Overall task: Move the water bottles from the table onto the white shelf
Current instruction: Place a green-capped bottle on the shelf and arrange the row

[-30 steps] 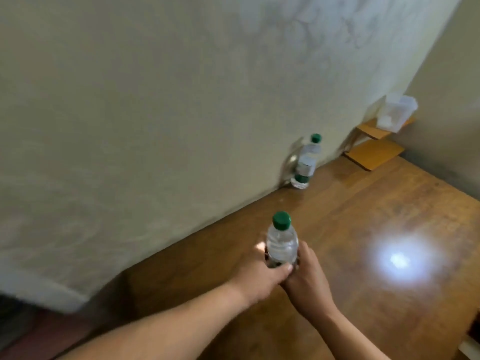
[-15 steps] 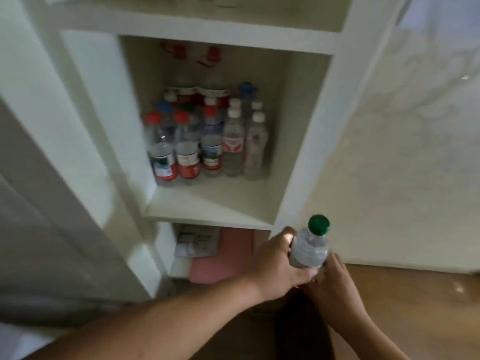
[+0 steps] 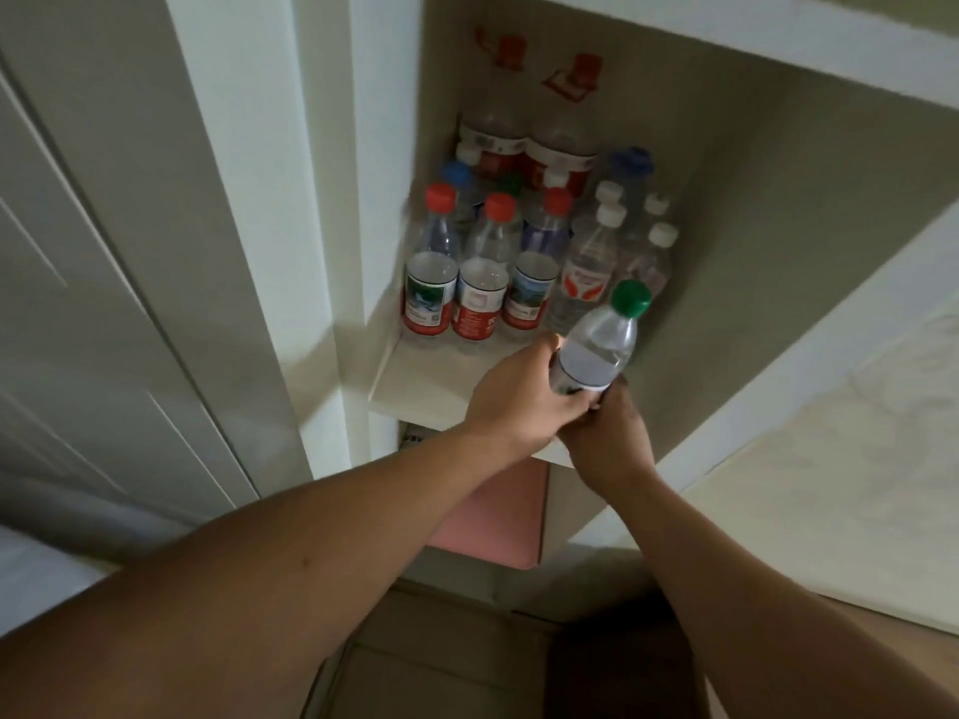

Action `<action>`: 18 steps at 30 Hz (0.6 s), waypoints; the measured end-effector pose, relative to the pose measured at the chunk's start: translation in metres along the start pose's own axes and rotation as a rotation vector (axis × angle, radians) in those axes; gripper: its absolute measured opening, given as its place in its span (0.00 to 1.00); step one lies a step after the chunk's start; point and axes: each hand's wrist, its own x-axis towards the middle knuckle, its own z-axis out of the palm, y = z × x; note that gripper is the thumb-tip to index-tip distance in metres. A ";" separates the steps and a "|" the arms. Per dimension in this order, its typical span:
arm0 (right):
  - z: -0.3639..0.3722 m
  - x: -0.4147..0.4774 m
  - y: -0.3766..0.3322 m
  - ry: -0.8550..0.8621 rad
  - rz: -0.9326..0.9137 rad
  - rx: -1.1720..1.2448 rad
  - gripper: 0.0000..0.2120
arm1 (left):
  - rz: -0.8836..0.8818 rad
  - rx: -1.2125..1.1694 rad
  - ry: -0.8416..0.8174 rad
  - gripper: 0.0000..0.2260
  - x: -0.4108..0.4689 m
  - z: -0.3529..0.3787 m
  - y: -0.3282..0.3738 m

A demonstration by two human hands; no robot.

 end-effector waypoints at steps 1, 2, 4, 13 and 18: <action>0.005 0.010 -0.001 0.000 0.022 -0.014 0.26 | 0.008 0.008 0.007 0.25 0.008 0.001 -0.005; 0.009 0.017 -0.004 0.001 0.036 -0.023 0.25 | 0.010 0.015 0.024 0.25 0.015 0.003 -0.011; 0.020 0.030 -0.007 0.021 0.041 -0.030 0.20 | 0.008 -0.007 0.077 0.26 0.027 0.007 -0.026; 0.060 0.072 -0.027 0.066 -0.013 0.165 0.17 | -0.119 -0.227 0.266 0.16 0.039 0.016 -0.077; 0.071 0.086 -0.029 0.076 -0.029 0.186 0.23 | -0.141 -0.209 0.215 0.13 0.055 0.003 -0.091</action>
